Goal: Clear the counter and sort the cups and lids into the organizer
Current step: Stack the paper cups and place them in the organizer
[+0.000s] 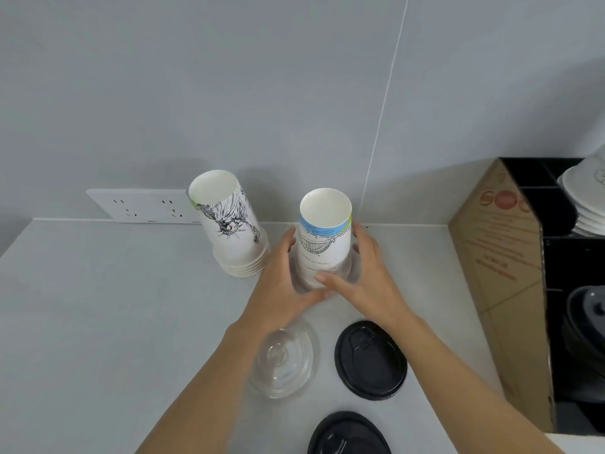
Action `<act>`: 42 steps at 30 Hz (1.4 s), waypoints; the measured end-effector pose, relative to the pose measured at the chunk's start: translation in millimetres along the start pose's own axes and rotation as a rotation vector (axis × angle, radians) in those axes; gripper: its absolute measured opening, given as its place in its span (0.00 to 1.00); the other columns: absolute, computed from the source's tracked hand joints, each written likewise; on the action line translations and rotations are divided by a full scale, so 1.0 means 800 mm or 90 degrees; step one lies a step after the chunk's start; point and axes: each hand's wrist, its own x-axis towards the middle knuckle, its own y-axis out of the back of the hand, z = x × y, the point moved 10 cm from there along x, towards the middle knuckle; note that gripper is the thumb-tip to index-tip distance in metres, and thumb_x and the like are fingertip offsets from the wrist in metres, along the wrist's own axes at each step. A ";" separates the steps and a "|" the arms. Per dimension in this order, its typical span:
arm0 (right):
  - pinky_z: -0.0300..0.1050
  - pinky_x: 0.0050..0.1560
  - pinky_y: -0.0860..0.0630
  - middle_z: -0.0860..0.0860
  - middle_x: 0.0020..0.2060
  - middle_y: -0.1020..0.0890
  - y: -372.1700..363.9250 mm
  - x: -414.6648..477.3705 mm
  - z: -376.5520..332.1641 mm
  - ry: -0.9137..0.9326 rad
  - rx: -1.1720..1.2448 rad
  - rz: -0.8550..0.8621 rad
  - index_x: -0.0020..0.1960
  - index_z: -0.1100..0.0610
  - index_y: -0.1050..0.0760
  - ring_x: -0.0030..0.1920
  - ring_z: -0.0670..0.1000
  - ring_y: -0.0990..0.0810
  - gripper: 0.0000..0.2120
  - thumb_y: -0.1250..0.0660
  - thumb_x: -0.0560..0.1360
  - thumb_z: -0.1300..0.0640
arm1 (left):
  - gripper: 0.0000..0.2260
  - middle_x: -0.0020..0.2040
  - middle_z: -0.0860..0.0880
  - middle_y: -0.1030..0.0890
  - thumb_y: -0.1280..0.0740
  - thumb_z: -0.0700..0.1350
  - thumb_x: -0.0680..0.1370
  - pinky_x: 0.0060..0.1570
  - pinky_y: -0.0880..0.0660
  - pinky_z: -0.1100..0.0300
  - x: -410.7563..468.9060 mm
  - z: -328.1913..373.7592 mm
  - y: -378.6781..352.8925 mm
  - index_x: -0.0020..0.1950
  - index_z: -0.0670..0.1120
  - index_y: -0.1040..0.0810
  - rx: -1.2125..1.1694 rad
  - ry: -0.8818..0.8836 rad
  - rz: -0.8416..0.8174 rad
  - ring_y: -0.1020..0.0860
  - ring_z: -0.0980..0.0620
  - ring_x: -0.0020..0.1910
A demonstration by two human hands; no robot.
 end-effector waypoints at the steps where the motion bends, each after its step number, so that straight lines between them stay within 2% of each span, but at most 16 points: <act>1: 0.53 0.68 0.33 0.43 0.70 0.36 -0.003 0.002 0.004 -0.008 0.022 0.005 0.72 0.41 0.46 0.69 0.45 0.35 0.46 0.25 0.60 0.39 | 0.45 0.68 0.55 0.29 0.20 0.50 0.62 0.65 0.30 0.47 0.001 0.000 -0.002 0.72 0.53 0.41 -0.021 -0.006 -0.007 0.30 0.54 0.68; 4: 0.55 0.65 0.30 0.45 0.68 0.31 -0.014 0.008 0.012 -0.009 0.053 0.003 0.71 0.41 0.42 0.68 0.46 0.31 0.46 0.24 0.59 0.37 | 0.41 0.65 0.57 0.26 0.20 0.43 0.62 0.62 0.27 0.51 0.005 0.002 -0.008 0.69 0.56 0.38 -0.054 -0.014 -0.025 0.27 0.55 0.65; 6: 0.56 0.63 0.28 0.46 0.66 0.28 -0.018 0.011 0.011 -0.002 0.053 0.003 0.70 0.41 0.40 0.66 0.47 0.29 0.45 0.24 0.58 0.36 | 0.37 0.60 0.63 0.24 0.21 0.38 0.63 0.58 0.26 0.62 0.007 0.009 -0.011 0.63 0.61 0.35 -0.054 -0.020 -0.031 0.25 0.59 0.61; 9: 0.54 0.63 0.28 0.45 0.65 0.27 -0.019 0.011 0.008 -0.002 0.048 0.009 0.70 0.42 0.40 0.65 0.47 0.28 0.45 0.24 0.59 0.38 | 0.36 0.59 0.66 0.26 0.22 0.39 0.65 0.56 0.28 0.69 0.008 0.017 -0.009 0.61 0.66 0.37 -0.035 -0.023 -0.009 0.26 0.63 0.60; 12: 0.55 0.64 0.29 0.45 0.65 0.28 -0.020 0.009 0.007 -0.002 0.053 0.011 0.71 0.42 0.42 0.65 0.47 0.29 0.45 0.25 0.58 0.39 | 0.35 0.61 0.62 0.28 0.23 0.40 0.66 0.56 0.29 0.70 0.007 0.018 -0.009 0.60 0.66 0.38 -0.030 -0.019 -0.001 0.26 0.65 0.60; 15: 0.54 0.65 0.29 0.43 0.65 0.28 -0.019 0.007 -0.001 0.007 0.084 -0.003 0.70 0.43 0.40 0.66 0.45 0.30 0.45 0.23 0.58 0.44 | 0.35 0.61 0.60 0.26 0.23 0.39 0.65 0.57 0.28 0.67 0.003 0.024 -0.006 0.60 0.65 0.37 -0.045 -0.017 0.005 0.25 0.64 0.59; 18: 0.53 0.65 0.29 0.42 0.64 0.28 -0.013 0.005 -0.017 0.028 0.110 0.000 0.67 0.39 0.38 0.66 0.45 0.30 0.41 0.22 0.59 0.48 | 0.34 0.56 0.67 0.24 0.25 0.37 0.66 0.55 0.27 0.67 0.000 0.040 0.001 0.55 0.71 0.35 -0.041 -0.030 0.019 0.24 0.65 0.57; 20: 0.53 0.65 0.29 0.42 0.63 0.27 -0.005 0.003 -0.035 0.050 0.115 0.012 0.64 0.36 0.37 0.66 0.44 0.30 0.39 0.22 0.59 0.50 | 0.33 0.53 0.72 0.24 0.26 0.35 0.67 0.51 0.28 0.72 -0.004 0.060 0.008 0.54 0.69 0.34 -0.031 -0.046 0.030 0.24 0.67 0.55; 24: 0.53 0.66 0.30 0.41 0.64 0.27 0.016 0.005 -0.096 0.127 0.118 0.029 0.68 0.40 0.38 0.66 0.44 0.30 0.39 0.23 0.62 0.53 | 0.31 0.52 0.65 0.25 0.24 0.33 0.66 0.47 0.30 0.77 -0.008 0.113 0.036 0.54 0.61 0.35 -0.045 -0.105 0.069 0.26 0.72 0.52; 27: 0.50 0.65 0.30 0.37 0.62 0.27 0.032 0.007 -0.160 0.212 0.121 0.044 0.66 0.40 0.37 0.66 0.44 0.30 0.37 0.24 0.64 0.55 | 0.34 0.57 0.64 0.27 0.23 0.36 0.65 0.49 0.30 0.75 -0.013 0.159 0.070 0.57 0.63 0.37 -0.027 -0.158 0.101 0.26 0.71 0.55; 30: 0.41 0.64 0.31 0.31 0.60 0.28 0.041 0.011 -0.221 0.262 0.134 0.046 0.64 0.35 0.39 0.65 0.39 0.31 0.35 0.25 0.65 0.53 | 0.37 0.59 0.68 0.29 0.22 0.43 0.64 0.50 0.28 0.72 -0.014 0.197 0.108 0.59 0.69 0.42 0.007 -0.176 0.127 0.27 0.69 0.57; 32: 0.30 0.58 0.32 0.24 0.55 0.28 0.036 0.010 -0.270 0.308 0.138 0.031 0.59 0.33 0.37 0.61 0.34 0.29 0.31 0.26 0.65 0.55 | 0.38 0.59 0.71 0.31 0.24 0.51 0.63 0.54 0.26 0.63 -0.024 0.223 0.144 0.59 0.73 0.46 0.052 -0.187 0.167 0.27 0.67 0.59; 34: 0.27 0.56 0.32 0.22 0.52 0.28 0.027 0.016 -0.298 0.325 0.134 0.014 0.56 0.31 0.37 0.59 0.32 0.29 0.30 0.26 0.66 0.55 | 0.38 0.58 0.75 0.31 0.26 0.57 0.61 0.55 0.25 0.56 -0.026 0.237 0.168 0.58 0.76 0.48 0.080 -0.186 0.189 0.27 0.65 0.59; 37: 0.39 0.62 0.30 0.27 0.56 0.28 0.014 0.025 -0.308 0.332 0.136 0.010 0.57 0.28 0.39 0.63 0.37 0.30 0.31 0.26 0.65 0.51 | 0.37 0.54 0.80 0.32 0.28 0.61 0.58 0.54 0.24 0.55 -0.029 0.242 0.185 0.56 0.76 0.49 0.108 -0.171 0.199 0.26 0.67 0.57; 40: 0.49 0.63 0.28 0.33 0.60 0.27 -0.014 0.037 -0.304 0.319 0.140 -0.010 0.59 0.29 0.40 0.65 0.41 0.30 0.32 0.26 0.64 0.48 | 0.39 0.53 0.81 0.32 0.25 0.57 0.61 0.52 0.24 0.56 -0.028 0.223 0.203 0.59 0.74 0.50 0.115 -0.153 0.202 0.27 0.72 0.55; 42: 0.52 0.63 0.28 0.37 0.62 0.27 -0.036 0.046 -0.291 0.295 0.139 -0.029 0.63 0.33 0.39 0.65 0.42 0.29 0.33 0.26 0.63 0.45 | 0.40 0.53 0.81 0.32 0.24 0.53 0.62 0.52 0.25 0.58 -0.025 0.196 0.209 0.59 0.73 0.49 0.102 -0.127 0.195 0.28 0.74 0.54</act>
